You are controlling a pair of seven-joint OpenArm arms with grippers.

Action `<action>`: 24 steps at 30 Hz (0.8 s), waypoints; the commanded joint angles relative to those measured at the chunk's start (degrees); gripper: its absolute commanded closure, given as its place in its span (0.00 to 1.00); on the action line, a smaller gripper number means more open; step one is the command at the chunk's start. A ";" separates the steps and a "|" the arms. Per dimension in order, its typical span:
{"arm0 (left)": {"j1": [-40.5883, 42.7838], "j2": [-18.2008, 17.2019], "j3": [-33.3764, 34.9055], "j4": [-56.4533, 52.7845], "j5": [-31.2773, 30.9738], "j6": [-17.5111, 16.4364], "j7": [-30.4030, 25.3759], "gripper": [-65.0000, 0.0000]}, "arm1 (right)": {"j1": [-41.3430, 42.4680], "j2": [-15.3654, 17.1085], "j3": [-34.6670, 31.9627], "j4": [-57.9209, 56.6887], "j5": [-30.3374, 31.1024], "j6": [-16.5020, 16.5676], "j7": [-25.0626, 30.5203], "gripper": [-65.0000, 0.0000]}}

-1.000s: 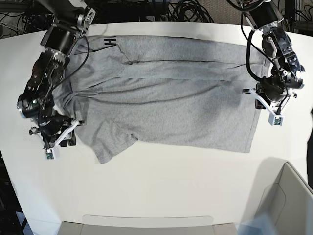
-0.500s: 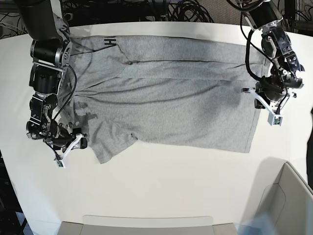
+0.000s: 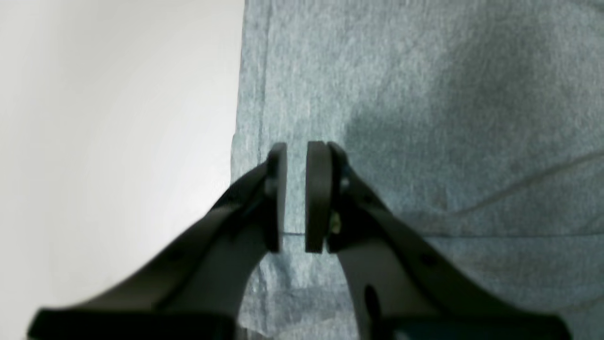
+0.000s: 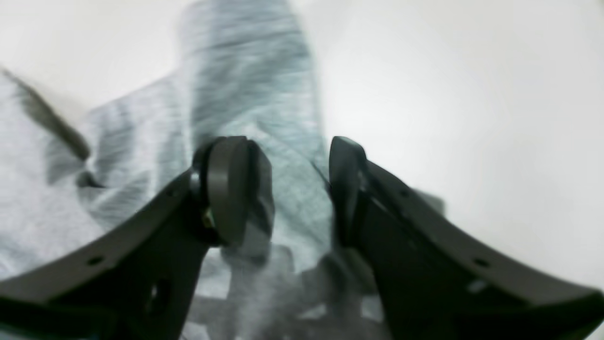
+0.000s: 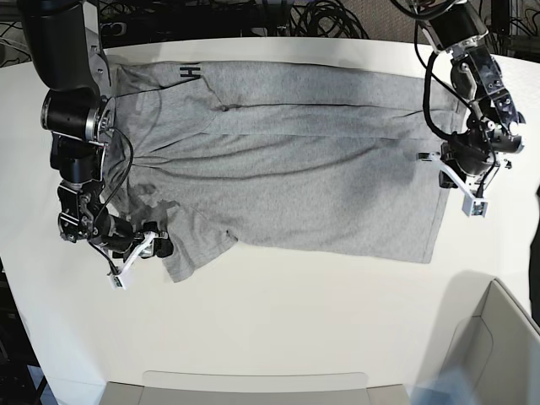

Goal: Fold the T-shirt properly
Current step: 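Grasp the hem corners with both grippers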

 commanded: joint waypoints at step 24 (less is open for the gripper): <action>-32.52 -13.72 26.71 -52.42 -0.42 -0.43 -31.57 0.57 | 0.57 0.35 -0.17 0.31 -0.50 3.36 -5.25 0.59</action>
